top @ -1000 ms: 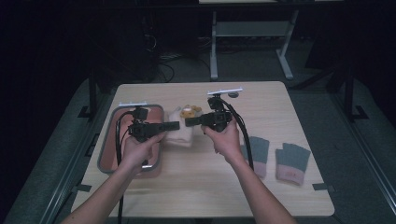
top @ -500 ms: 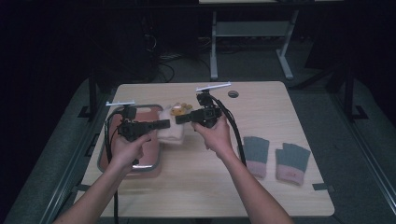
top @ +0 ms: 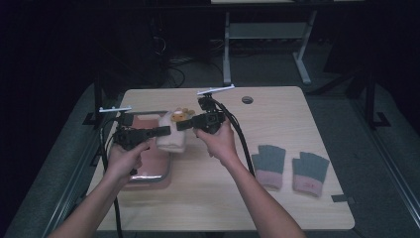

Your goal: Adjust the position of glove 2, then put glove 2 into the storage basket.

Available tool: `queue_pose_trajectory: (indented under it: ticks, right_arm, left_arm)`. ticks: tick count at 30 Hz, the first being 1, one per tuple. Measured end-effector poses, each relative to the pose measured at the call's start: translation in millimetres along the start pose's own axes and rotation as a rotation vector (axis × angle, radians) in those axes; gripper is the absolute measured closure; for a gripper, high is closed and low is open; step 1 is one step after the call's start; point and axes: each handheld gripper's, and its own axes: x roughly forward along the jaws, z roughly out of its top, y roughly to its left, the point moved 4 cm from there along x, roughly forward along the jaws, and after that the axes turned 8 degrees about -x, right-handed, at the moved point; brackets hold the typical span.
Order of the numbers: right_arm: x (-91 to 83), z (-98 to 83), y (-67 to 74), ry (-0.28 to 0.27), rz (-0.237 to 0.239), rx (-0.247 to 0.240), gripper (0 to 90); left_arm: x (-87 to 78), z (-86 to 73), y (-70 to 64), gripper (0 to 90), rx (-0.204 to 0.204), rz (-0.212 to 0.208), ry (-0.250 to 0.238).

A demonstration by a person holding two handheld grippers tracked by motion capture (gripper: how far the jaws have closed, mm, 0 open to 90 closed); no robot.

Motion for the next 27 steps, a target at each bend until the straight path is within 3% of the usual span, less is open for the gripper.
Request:
queue_pose_trajectory:
  ticks: [21, 27]
  right_arm:
    - [40.2, 15.9, 19.6, 0.027, 0.058, -0.035, 83.6]
    - [52.8, 18.1, 23.1, 0.037, 0.083, -0.036, 83.5]
  left_arm:
    - [-40.8, 5.1, 22.9, 71.4, -0.017, 0.028, -0.042]
    - [-50.2, 4.3, 30.0, 71.6, -0.042, 0.037, -0.047]
